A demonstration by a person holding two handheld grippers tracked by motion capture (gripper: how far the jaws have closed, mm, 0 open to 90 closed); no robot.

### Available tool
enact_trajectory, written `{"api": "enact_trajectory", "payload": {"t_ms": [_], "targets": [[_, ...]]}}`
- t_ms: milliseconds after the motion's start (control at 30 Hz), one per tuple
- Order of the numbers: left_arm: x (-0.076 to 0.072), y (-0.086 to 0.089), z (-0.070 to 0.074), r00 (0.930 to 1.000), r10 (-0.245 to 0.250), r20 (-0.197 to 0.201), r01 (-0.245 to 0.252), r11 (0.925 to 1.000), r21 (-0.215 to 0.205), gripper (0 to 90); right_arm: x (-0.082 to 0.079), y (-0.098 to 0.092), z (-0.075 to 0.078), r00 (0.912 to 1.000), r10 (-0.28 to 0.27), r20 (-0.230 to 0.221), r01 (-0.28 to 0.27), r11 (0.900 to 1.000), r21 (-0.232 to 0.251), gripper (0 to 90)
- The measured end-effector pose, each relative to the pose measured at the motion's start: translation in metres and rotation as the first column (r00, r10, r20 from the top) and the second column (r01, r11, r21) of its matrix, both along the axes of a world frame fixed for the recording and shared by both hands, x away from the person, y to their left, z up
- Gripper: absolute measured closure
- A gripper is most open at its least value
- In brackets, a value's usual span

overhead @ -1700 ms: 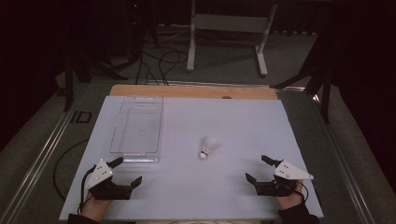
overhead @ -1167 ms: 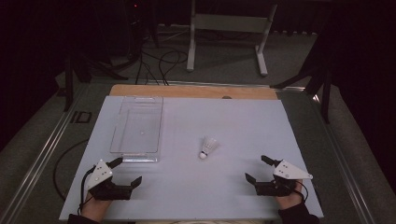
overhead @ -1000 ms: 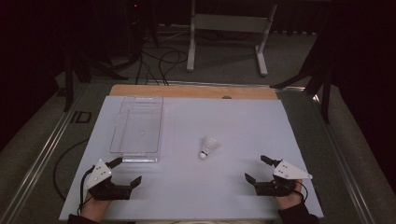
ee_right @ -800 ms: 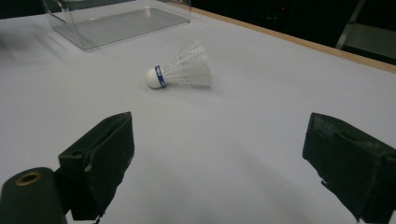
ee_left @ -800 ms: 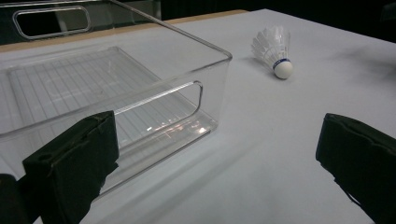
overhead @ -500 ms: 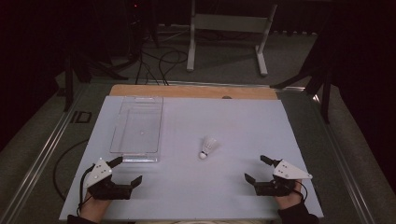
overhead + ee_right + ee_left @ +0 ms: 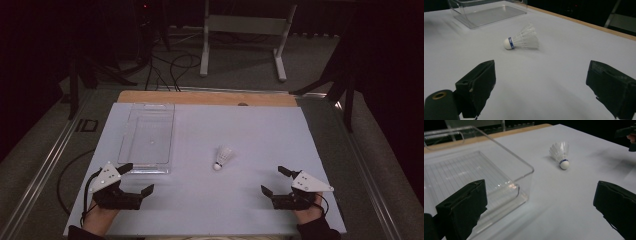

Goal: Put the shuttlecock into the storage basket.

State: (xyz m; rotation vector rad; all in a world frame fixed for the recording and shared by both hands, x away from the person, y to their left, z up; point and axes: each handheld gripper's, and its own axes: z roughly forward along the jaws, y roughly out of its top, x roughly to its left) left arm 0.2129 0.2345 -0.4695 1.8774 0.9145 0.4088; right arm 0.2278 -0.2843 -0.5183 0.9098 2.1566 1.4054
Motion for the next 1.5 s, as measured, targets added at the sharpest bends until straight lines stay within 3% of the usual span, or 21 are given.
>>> {"api": "enact_trajectory", "payload": {"t_ms": [167, 333, 967, 1133, 1433, 1500], "targets": [[0.003, -0.003, 0.013, 1.0000, -0.002, -0.004, 0.002, 0.9999, 0.013, 0.0, 0.000, 0.000, 0.000, 1.0000, -0.001, -0.002, 0.001, 1.000, 0.001, 9.3], [0.007, -0.010, 0.025, 0.9992, -0.032, -0.024, 0.033, 0.9989, 0.032, 0.0, 0.000, 0.000, 0.000, 1.0000, 0.001, -0.004, -0.001, 1.000, 0.003, 9.3], [0.020, -0.033, 0.048, 0.9903, -0.111, -0.084, 0.119, 0.9871, 0.106, 0.0, 0.001, 0.000, -0.001, 0.9999, 0.003, -0.010, -0.003, 1.000, 0.005, 9.3], [0.024, -0.044, 0.048, 0.9840, -0.141, -0.108, 0.156, 0.9766, 0.148, 0.0, 0.001, 0.000, 0.000, 0.9999, 0.006, -0.008, -0.006, 1.000, 0.005, 9.3], [0.032, -0.060, 0.048, 0.9723, -0.177, -0.152, 0.203, 0.9633, 0.175, 0.0, 0.001, 0.000, 0.000, 0.9999, 0.008, -0.009, -0.008, 1.000, 0.013, 9.3], [0.034, -0.065, 0.048, 0.9679, -0.187, -0.168, 0.219, 0.9548, 0.201, 0.0, 0.001, 0.000, 0.000, 0.9999, 0.010, -0.010, -0.010, 1.000, 0.009, 9.3]]}}
